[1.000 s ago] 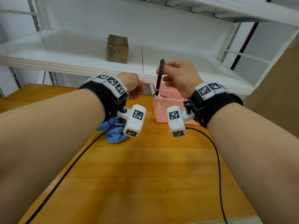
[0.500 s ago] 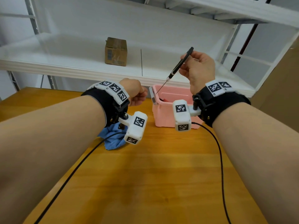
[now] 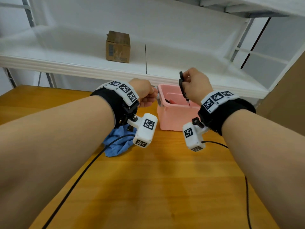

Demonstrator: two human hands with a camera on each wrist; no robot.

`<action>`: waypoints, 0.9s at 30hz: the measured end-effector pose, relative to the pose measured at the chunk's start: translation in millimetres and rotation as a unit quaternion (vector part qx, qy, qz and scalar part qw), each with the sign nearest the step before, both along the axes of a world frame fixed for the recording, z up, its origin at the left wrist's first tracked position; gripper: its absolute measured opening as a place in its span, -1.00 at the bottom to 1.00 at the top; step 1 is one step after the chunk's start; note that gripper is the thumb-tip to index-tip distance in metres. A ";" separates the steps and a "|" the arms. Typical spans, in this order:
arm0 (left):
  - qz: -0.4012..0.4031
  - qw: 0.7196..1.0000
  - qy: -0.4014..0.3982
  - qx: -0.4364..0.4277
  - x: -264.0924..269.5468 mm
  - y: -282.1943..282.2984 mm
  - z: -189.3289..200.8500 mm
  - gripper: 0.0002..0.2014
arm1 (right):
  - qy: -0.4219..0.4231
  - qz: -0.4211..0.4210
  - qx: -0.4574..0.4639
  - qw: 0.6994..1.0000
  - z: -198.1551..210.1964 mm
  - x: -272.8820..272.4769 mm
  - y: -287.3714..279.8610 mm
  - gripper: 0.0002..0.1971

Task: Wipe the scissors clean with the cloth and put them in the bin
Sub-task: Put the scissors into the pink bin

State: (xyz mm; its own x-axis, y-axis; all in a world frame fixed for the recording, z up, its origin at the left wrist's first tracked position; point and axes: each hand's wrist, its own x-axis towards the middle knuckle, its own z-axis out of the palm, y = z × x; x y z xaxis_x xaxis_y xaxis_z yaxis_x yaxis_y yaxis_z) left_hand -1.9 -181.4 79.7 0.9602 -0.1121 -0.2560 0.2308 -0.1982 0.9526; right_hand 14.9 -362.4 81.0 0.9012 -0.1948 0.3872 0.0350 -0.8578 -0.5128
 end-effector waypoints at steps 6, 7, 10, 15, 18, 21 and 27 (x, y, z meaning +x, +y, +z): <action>-0.006 1.000 -0.009 -0.022 13.7 0.4 -7.0 -0.75 | 0.086 -0.029 -0.082 0.993 -12.0 7.1 -11.0 -0.72; -0.007 1.000 -0.011 -0.022 15.2 0.1 -7.1 -0.75 | 0.100 -0.030 -0.095 0.990 -12.8 8.0 -11.7 -0.71; -0.013 1.000 -0.020 -0.011 18.4 -1.4 -7.3 -0.74 | 0.134 -0.034 -0.135 0.981 -14.8 11.2 -11.5 -0.71; -0.024 0.999 -0.027 0.000 22.0 -4.8 -12.1 -0.76 | 0.197 -0.021 -0.133 0.971 -16.6 14.2 -9.1 -0.69; -0.033 0.999 -0.029 -0.007 22.5 -5.7 -16.4 -0.76 | 0.218 -0.016 -0.131 0.967 -14.0 15.8 -7.4 -0.65; -0.037 0.999 -0.030 0.000 22.0 -7.2 -17.9 -0.74 | 0.225 -0.020 -0.125 0.966 -15.1 19.2 -7.5 -0.65; -0.033 0.999 -0.032 0.003 24.6 -9.3 -19.7 -0.74 | 0.226 -0.021 -0.101 0.969 -20.5 22.8 -8.8 -0.66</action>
State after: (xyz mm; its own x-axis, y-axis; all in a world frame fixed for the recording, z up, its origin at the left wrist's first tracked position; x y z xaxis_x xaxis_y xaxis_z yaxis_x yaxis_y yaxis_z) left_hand 22.7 -190.7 60.0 0.9651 -0.1746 -0.1953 0.1560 -0.2161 0.9638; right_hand 37.7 -371.2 60.5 0.9805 -0.1964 -0.0118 -0.1914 -0.9381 -0.2888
